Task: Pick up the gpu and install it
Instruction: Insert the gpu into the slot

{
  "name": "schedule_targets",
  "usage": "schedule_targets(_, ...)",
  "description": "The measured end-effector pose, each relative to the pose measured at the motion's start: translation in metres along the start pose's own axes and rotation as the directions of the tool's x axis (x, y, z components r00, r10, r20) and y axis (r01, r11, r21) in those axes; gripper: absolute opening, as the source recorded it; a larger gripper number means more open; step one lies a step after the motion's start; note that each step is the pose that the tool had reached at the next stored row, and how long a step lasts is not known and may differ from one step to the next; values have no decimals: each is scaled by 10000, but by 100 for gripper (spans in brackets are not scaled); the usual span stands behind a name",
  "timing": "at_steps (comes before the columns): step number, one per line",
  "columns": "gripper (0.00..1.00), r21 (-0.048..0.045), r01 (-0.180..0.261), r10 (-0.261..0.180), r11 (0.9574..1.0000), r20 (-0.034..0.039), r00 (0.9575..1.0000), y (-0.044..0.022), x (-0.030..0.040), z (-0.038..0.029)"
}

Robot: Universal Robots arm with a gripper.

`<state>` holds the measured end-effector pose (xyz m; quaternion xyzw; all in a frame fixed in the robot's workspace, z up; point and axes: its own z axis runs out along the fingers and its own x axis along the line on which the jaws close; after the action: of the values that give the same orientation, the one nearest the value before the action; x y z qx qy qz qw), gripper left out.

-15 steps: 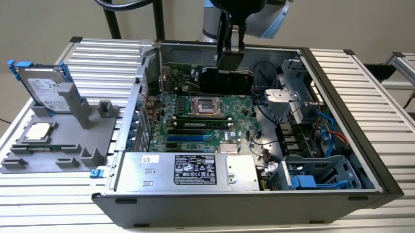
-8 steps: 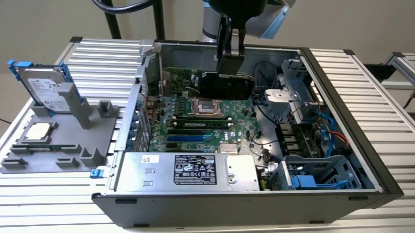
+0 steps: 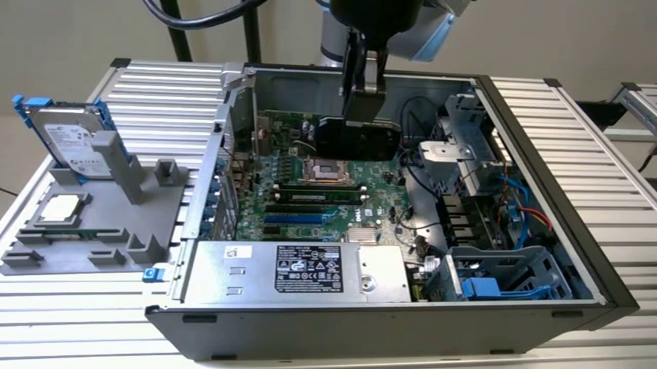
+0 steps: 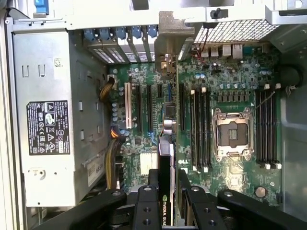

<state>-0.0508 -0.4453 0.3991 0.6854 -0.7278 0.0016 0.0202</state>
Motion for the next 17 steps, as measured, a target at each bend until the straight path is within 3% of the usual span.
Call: schedule_targets(17, 0, 1, -1, 1, 10000, -13, 10000, -1, -2, 57)
